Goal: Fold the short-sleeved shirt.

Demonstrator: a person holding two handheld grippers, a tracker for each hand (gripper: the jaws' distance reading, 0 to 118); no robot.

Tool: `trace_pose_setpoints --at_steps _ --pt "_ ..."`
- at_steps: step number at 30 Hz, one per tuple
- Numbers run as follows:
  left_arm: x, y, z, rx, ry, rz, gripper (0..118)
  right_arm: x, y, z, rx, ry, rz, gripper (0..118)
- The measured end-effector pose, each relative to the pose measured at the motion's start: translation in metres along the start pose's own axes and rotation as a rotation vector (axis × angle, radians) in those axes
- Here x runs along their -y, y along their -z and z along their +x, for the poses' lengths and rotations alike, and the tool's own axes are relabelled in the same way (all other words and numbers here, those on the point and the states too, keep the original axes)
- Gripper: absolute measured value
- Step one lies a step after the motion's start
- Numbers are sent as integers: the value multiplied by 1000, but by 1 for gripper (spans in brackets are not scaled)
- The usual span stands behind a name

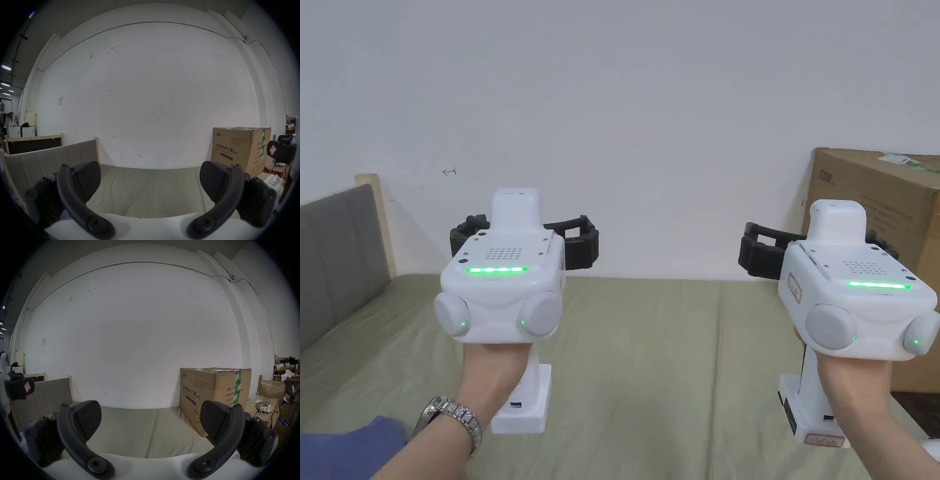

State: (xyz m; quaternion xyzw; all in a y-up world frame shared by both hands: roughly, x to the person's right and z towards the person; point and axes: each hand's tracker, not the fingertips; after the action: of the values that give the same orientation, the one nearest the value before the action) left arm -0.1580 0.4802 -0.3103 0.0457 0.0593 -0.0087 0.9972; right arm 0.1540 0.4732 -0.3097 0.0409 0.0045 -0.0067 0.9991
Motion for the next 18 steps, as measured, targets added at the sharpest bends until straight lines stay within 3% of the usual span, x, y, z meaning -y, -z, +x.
trace_pose_setpoints --at_steps 6,7,8,9,10,11,12,14,18 --pt "1 -1 1 10 2 -9 115 4 -2 2 26 -1 -7 118" --pt "2 -2 1 14 3 -14 104 4 -3 2 37 -6 -22 116" --pt "2 -3 2 21 -1 -24 75 4 -3 2 31 -2 -38 110" --pt "2 -5 2 26 -11 -29 10 5 -4 4 -20 11 -45 73" --pt "3 -4 3 28 -26 -40 0 6 -6 6 -58 15 -40 11" --pt "4 -3 4 17 -48 -56 0 7 -6 2 -41 -6 -40 0" --pt "4 -2 2 4 -82 -46 0 7 -8 -1 68 -63 -66 0" --pt "4 0 0 35 -78 -68 0 10 -10 -2 -4 -7 -29 0" --pt "8 0 -7 10 -17 -85 0 13 -1 -11 1 1 -56 0"
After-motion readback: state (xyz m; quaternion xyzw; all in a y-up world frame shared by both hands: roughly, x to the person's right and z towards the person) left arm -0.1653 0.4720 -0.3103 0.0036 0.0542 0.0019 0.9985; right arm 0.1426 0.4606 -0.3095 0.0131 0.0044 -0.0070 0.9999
